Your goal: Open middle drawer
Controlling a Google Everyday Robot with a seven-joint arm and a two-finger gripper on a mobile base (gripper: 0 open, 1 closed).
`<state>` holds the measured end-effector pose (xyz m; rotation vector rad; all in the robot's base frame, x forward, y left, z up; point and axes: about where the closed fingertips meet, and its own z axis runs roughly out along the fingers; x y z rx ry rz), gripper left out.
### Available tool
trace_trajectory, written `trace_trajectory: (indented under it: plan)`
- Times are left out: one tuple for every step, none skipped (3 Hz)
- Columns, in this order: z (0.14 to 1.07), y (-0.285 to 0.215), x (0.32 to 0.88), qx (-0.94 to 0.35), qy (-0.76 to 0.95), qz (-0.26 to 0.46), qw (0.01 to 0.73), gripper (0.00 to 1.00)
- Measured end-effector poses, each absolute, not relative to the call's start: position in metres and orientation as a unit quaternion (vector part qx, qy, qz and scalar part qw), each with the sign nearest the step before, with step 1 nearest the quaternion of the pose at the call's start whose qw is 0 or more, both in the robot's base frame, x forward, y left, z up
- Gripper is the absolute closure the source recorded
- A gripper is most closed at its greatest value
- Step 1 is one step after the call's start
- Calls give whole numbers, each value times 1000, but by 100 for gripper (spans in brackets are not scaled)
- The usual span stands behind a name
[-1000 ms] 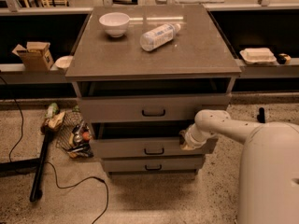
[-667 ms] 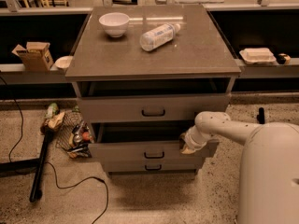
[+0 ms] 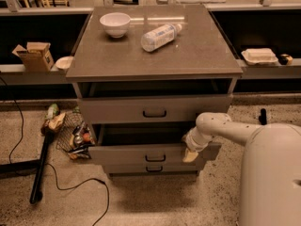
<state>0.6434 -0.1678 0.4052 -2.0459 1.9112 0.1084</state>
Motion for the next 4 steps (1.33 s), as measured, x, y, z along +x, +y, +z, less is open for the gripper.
trace_trajectory:
  plan:
    - [405,-168,643,-720,672,38,169,0]
    - [404,-168,642,-720,673,40,168,0]
    - [400,-169,632,-719,678,59,140,0]
    - [395,-171,608,-714,688,93,89,0]
